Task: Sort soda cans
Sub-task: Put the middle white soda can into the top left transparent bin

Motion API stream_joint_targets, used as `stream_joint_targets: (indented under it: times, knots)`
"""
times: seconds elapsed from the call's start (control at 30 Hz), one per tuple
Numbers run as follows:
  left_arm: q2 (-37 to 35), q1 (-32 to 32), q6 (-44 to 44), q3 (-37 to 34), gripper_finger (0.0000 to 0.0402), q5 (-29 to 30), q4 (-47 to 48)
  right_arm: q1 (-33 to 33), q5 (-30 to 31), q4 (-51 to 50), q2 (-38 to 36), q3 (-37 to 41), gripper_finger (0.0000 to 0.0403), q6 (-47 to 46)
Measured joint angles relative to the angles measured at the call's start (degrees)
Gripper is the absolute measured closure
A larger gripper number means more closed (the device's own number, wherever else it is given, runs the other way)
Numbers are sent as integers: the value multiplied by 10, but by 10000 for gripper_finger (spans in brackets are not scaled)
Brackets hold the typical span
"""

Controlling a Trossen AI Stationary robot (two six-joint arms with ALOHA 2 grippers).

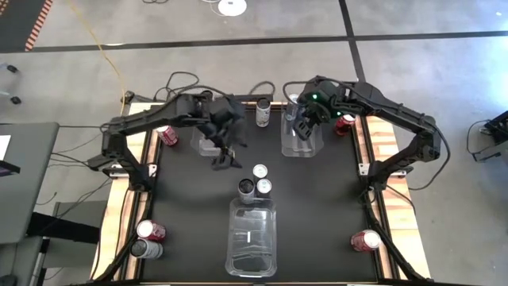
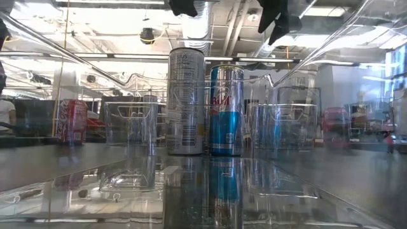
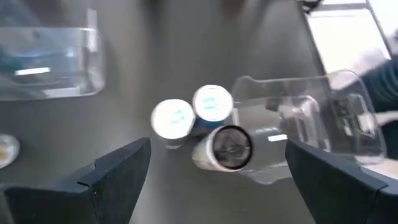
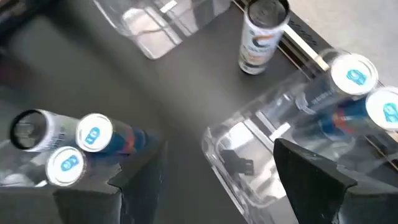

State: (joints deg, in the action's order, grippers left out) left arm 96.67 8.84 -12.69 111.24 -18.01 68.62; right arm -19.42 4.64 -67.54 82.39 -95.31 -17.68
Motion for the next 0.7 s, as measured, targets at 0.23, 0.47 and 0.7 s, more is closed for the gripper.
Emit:
stream_joint_targets:
  times: [0.23, 0.47, 0.7]
  knots:
    - [8, -22, -10, -54, 37, -26, -32, 47, 67, -82, 0, 0, 93, -21]
    - [-45, -29, 48, -219, 67, -50, -191, 85, 94, -100, -21, 0, 93, -64]
    - [-58, -58, 44, -310, 75, -25, -259, 85, 103, -96, -39, 0, 93, -80]
